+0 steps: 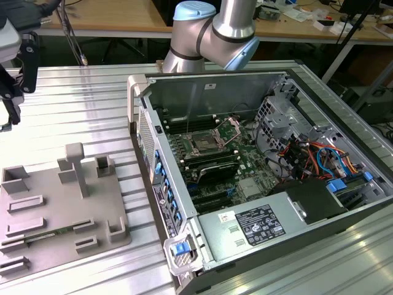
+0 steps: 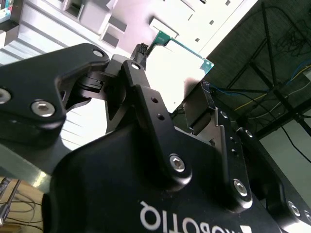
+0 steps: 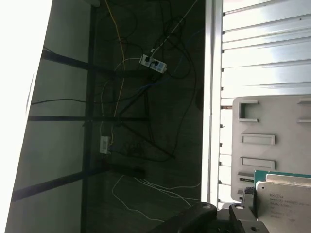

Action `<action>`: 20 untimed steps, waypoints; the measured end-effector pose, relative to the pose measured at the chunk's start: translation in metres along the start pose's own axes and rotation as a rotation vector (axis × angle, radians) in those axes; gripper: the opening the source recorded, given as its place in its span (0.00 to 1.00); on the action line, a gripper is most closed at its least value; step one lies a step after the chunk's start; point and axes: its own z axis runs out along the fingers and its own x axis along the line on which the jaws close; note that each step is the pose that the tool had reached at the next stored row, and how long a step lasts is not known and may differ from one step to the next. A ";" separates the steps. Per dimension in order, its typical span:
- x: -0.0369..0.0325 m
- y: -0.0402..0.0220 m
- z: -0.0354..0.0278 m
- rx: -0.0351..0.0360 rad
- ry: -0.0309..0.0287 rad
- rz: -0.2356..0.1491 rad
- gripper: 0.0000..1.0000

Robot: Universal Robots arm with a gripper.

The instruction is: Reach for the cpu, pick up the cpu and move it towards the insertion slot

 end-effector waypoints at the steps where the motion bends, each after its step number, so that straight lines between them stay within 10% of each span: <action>1: -0.0006 -0.0001 -0.0001 0.0000 0.0001 0.000 0.55; 20: -0.0112 -0.0008 -0.0004 0.0000 0.0000 0.000 0.55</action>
